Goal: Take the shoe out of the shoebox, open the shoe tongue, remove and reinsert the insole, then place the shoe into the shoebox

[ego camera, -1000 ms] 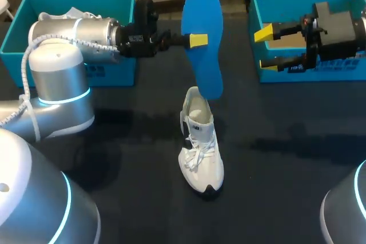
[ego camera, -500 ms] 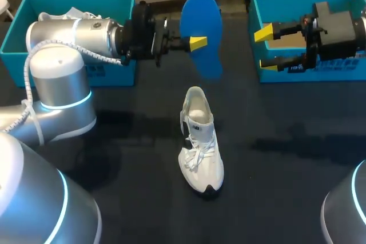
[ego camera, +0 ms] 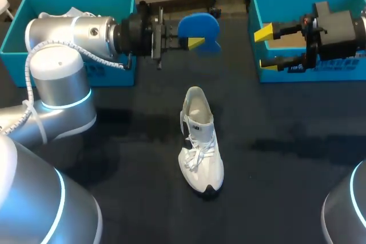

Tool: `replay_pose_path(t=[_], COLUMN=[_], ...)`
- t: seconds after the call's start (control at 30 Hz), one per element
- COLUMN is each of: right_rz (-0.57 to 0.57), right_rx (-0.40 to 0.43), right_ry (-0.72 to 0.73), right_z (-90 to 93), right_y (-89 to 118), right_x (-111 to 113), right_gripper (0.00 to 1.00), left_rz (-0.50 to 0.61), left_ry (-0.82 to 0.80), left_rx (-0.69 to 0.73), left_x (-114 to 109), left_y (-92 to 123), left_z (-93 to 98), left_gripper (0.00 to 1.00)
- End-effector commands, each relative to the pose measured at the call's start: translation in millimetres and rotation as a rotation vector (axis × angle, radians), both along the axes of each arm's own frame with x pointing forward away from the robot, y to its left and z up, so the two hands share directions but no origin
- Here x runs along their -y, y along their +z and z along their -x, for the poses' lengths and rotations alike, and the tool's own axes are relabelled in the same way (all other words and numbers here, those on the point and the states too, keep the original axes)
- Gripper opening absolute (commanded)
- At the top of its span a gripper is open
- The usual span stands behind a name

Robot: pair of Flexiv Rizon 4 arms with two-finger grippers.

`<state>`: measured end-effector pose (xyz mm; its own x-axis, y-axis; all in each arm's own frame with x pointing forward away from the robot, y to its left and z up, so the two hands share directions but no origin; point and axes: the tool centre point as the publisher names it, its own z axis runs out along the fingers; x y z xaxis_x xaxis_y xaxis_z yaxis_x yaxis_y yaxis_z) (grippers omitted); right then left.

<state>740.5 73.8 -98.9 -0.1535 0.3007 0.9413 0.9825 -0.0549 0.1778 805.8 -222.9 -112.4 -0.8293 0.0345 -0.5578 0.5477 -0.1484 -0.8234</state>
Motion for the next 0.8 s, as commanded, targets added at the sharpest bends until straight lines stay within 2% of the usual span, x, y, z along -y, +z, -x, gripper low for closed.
replay_pose_path(t=[0.03,0.43,0.57,0.6,0.67,0.7,0.8], right_rz=[0.0,0.0,0.0,0.0,0.0,0.0,0.0], right_rx=[0.0,0.0,0.0,0.0,0.0,0.0,0.0], right_ry=[0.0,0.0,0.0,0.0,0.0,0.0,0.0], right_z=[-1.0,-1.0,-1.0,-1.0,-1.0,-1.0,-1.0], right_y=[-0.7,-0.7,-0.7,-0.7,-0.7,-0.7,-0.7], right_x=[-1.5,-1.5,-1.5,-1.5,-1.5,-1.5,-1.5], right_gripper=[1.0,1.0,1.0,1.0,1.0,1.0,1.0], left_rz=[0.027,0.021,0.038,0.039,0.045,0.047,0.054], left_ry=[0.038,0.034,0.023,0.022,0.007,0.007,0.01], left_rx=[0.172,0.192,0.415,0.43,0.567,0.571,0.717], left_x=[0.1,-0.2,-1.0,-1.0,-1.1,-1.1,-1.5], left_y=[-1.9,-1.8,-0.5,-0.1,2.5,3.0,4.7], left_z=[4.0,3.9,0.8,0.7,1.1,1.5,0.5], left_gripper=[0.0,0.0,0.0,0.0,0.0,0.0,0.0])
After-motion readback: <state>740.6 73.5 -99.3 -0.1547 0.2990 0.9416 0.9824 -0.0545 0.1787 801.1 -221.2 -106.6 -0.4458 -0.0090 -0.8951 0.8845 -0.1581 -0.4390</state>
